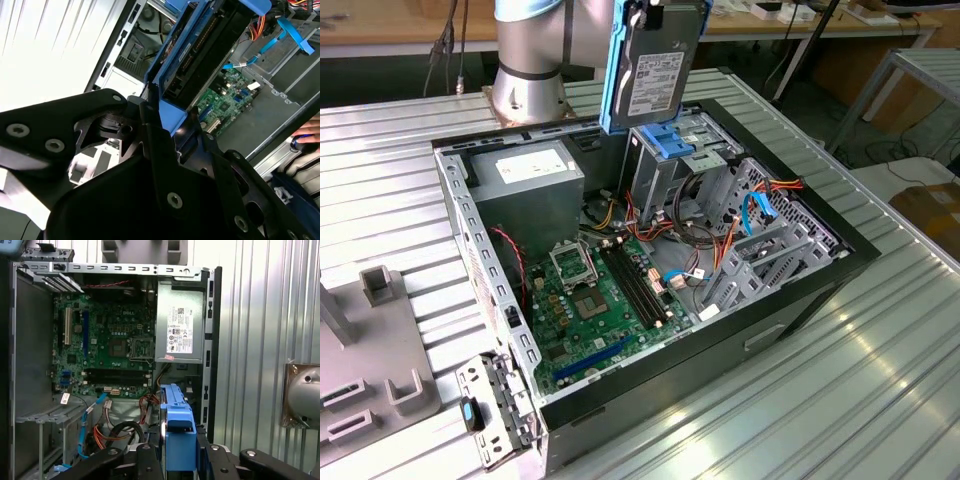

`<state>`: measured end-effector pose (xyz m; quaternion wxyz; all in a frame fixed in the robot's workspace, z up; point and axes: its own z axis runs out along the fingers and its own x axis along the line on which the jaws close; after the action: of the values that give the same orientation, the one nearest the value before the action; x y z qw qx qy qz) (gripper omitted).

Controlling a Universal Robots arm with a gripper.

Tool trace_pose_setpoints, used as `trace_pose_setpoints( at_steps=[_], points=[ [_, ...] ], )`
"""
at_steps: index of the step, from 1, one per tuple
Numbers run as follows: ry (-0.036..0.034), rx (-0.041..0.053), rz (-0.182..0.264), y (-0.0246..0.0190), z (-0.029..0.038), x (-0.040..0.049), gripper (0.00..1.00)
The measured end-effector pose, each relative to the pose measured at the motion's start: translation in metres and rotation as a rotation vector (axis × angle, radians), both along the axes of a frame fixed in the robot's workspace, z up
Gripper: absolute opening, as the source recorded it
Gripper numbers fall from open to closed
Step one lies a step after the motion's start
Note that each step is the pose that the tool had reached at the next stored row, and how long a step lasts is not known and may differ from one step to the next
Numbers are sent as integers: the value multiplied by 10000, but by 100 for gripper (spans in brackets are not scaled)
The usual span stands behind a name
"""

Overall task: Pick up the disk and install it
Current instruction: 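Pick up the disk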

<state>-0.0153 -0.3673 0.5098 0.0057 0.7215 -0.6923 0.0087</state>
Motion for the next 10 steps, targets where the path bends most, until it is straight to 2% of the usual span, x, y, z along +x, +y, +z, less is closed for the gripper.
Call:
trace_pose_setpoints(
  at_steps=[3,7,10],
  points=[
    [0,0,2,0,0,10,36],
    [-1,1,0,0,0,155,36],
    [-1,1,1,0,-1,327,36]
  ],
)
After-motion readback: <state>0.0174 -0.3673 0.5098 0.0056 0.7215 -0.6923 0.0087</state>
